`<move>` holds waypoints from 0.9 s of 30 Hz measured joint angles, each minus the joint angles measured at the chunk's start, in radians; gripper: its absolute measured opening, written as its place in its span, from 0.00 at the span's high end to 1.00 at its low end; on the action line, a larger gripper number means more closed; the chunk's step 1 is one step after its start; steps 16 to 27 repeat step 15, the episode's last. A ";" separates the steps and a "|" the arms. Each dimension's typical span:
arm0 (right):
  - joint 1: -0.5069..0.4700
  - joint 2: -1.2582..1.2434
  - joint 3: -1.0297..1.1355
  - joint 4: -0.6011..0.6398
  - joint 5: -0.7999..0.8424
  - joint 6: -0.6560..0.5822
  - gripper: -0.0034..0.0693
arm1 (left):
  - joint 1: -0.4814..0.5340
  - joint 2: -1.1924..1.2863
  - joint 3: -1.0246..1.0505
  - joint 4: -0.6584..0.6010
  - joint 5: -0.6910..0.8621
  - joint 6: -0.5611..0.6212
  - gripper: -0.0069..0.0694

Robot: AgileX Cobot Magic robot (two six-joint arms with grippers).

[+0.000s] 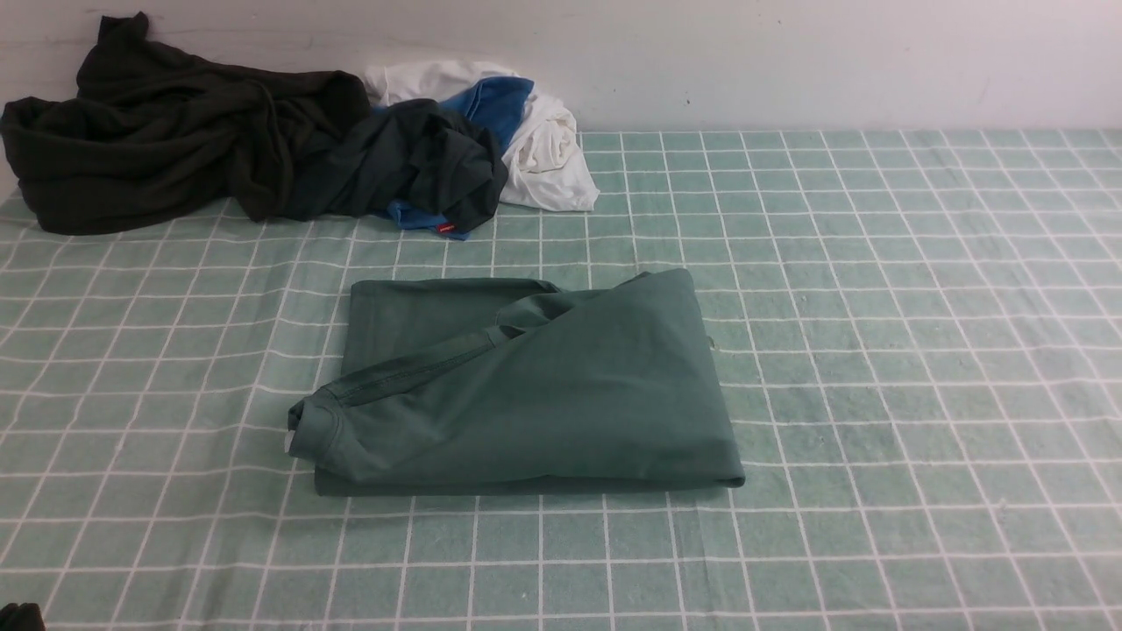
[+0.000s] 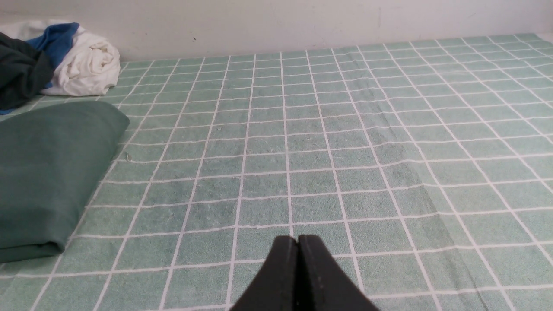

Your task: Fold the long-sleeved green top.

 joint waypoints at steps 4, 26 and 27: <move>0.000 0.000 0.000 0.000 0.000 0.000 0.97 | 0.000 0.000 0.000 0.000 0.000 0.000 0.91; 0.000 0.000 0.000 0.000 0.000 0.021 0.97 | 0.000 0.000 0.000 0.000 0.000 0.000 0.91; 0.000 0.000 0.000 0.000 0.000 0.021 0.97 | 0.000 0.000 0.000 0.000 0.000 0.000 0.91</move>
